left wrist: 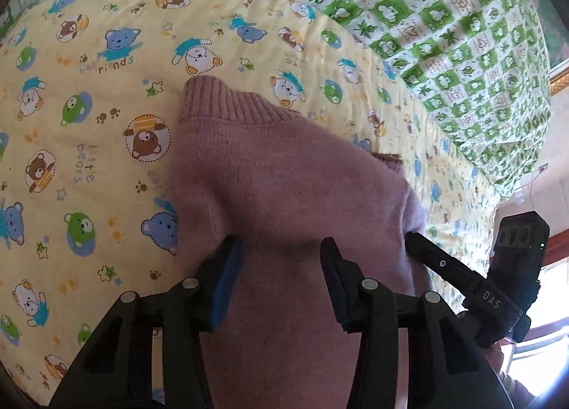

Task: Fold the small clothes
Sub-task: 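Lower the folded sweater onto the sheet and open both tools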

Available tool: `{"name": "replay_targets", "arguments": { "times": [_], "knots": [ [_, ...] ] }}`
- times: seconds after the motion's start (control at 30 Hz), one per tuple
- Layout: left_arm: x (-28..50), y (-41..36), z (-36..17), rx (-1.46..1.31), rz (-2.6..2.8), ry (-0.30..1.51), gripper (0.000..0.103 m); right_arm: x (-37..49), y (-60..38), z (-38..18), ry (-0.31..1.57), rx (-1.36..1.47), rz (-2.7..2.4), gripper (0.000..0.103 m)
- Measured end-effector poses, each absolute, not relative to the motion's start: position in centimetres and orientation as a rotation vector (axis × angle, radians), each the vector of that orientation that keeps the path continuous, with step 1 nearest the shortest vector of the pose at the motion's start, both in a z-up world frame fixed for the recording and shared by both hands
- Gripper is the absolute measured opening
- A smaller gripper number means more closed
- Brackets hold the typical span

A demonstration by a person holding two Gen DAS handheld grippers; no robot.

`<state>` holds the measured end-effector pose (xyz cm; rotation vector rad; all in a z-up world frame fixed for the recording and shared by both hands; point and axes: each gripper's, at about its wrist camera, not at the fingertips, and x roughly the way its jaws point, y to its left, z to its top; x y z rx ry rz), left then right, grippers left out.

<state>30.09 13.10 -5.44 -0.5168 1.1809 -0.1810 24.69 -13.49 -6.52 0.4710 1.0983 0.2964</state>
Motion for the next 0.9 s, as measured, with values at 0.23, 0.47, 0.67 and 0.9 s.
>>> {"name": "replay_targets", "arguments": {
  "times": [0.23, 0.47, 0.67, 0.9],
  "knots": [
    [24.5, 13.2, -1.9, -0.506, -0.207, 1.133, 0.058, 21.7, -13.9, -3.2, 1.07, 0.454, 0.335, 0.047],
    [16.8, 12.5, -0.6, -0.462, -0.197, 1.141, 0.06, 14.0, -13.8, -0.3, 1.032, 0.301, 0.438, 0.047],
    [13.4, 11.2, -2.5, -0.416, -0.18, 1.204, 0.061, 9.2, -12.6, -1.3, 1.08, 0.231, 0.515, 0.047],
    [12.3, 11.2, -5.3, -0.427, -0.163, 1.248, 0.069, 8.9, -14.7, -6.1, 1.183, 0.259, 0.375, 0.031]
  ]
}}
